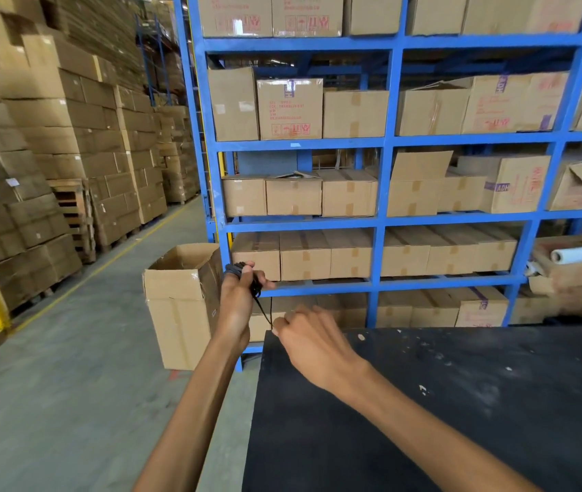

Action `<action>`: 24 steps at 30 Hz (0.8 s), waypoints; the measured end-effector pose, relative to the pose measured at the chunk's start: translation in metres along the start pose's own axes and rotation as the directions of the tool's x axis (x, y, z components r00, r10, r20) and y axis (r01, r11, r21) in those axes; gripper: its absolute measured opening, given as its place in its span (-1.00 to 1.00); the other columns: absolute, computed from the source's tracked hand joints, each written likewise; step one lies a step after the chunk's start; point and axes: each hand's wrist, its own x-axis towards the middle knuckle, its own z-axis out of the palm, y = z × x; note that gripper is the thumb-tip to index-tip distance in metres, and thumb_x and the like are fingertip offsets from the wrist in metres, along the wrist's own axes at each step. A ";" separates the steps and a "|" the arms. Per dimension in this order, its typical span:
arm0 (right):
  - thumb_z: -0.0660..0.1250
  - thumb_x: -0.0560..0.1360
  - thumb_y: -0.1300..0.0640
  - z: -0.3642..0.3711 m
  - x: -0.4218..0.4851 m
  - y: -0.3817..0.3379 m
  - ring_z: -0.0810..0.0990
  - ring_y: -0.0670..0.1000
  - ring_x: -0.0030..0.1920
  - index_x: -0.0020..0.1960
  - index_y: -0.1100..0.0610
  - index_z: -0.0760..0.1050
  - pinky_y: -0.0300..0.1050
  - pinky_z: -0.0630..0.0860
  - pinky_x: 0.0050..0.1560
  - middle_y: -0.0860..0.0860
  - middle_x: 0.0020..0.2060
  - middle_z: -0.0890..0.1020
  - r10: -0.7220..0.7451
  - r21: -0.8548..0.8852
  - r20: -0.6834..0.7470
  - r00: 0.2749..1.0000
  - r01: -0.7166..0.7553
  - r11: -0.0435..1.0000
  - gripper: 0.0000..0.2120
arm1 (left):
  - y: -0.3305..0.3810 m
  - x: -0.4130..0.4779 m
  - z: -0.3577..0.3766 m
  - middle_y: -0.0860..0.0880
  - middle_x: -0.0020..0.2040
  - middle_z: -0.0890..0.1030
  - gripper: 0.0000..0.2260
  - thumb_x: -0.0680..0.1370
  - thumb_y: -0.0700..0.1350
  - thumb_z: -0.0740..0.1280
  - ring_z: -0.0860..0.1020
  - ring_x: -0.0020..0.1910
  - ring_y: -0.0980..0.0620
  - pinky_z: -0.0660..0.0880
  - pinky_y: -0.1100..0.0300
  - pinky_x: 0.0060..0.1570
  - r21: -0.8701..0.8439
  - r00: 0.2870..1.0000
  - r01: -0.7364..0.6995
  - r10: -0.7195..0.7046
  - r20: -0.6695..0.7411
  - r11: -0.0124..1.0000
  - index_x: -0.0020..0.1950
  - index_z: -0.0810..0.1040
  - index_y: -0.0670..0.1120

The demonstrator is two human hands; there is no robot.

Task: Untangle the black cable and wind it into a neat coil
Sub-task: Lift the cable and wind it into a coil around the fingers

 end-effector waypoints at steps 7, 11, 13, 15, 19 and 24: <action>0.29 0.63 0.06 -0.041 0.003 0.021 0.53 0.03 0.03 0.03 -0.01 0.67 -0.02 0.38 0.08 -0.02 -0.05 0.61 -0.069 0.081 -0.144 0.987 0.081 0.993 -0.83 | -0.024 -0.018 -0.002 -0.21 -0.22 0.71 -0.23 0.65 0.31 -0.13 0.66 -0.05 -0.08 0.47 0.00 0.23 0.417 0.958 0.170 -0.249 0.143 0.893 -0.17 0.66 -0.20; 0.25 0.66 0.03 -0.044 -0.001 0.039 0.49 -0.03 0.04 0.09 -0.07 0.67 -0.05 0.30 0.12 -0.08 -0.04 0.59 -0.097 0.187 -0.125 0.987 0.119 0.975 -0.80 | -0.022 -0.029 -0.004 -0.47 -0.29 0.59 0.01 0.54 0.43 -0.35 0.64 -0.13 -0.27 0.46 -0.15 0.31 0.485 0.904 0.084 -0.272 0.331 0.871 -0.27 0.58 -0.34; 0.31 0.63 0.01 -0.041 -0.004 0.047 0.53 -0.05 0.01 0.08 -0.06 0.69 -0.04 0.34 0.13 -0.10 -0.08 0.63 -0.058 0.283 -0.147 0.987 0.098 0.954 -0.83 | -0.022 -0.033 -0.004 -0.50 -0.33 0.53 0.01 0.50 0.47 -0.39 0.58 -0.30 -0.21 0.53 -0.09 0.15 0.460 0.878 0.064 -0.269 0.395 0.885 -0.31 0.56 -0.29; 0.41 0.57 0.01 -0.036 -0.006 0.052 0.55 -0.15 -0.09 0.00 -0.06 0.71 -0.03 0.38 0.11 -0.13 -0.17 0.67 0.014 0.378 -0.186 0.982 0.059 0.924 -0.90 | -0.023 -0.035 -0.002 -0.36 -0.42 0.51 -0.01 0.48 0.48 -0.40 0.55 -0.41 -0.14 0.54 -0.02 -0.03 0.429 0.865 0.081 -0.277 0.419 0.900 -0.31 0.58 -0.20; 0.52 0.49 0.03 -0.024 -0.009 0.054 0.48 -0.46 -0.21 -0.12 -0.07 0.72 -0.16 0.28 0.01 -0.29 -0.38 0.61 0.154 0.537 -0.225 0.962 -0.010 0.844 -0.98 | -0.029 -0.040 0.004 -0.20 -0.49 0.48 -0.03 0.48 0.48 -0.38 0.49 -0.52 -0.06 0.50 0.17 -0.24 0.421 0.866 0.084 -0.275 0.417 0.903 -0.25 0.60 -0.18; 0.50 0.51 -0.02 -0.014 -0.016 0.053 0.45 -0.32 -0.18 -0.03 -0.13 0.73 -0.06 0.33 0.04 -0.31 -0.25 0.53 0.210 0.526 -0.210 0.955 -0.071 0.847 -0.94 | -0.031 -0.047 0.011 -0.18 -0.54 0.42 -0.05 0.47 0.51 -0.36 0.43 -0.54 -0.09 0.50 0.07 -0.21 0.462 0.895 0.059 -0.252 0.368 0.885 -0.32 0.56 -0.17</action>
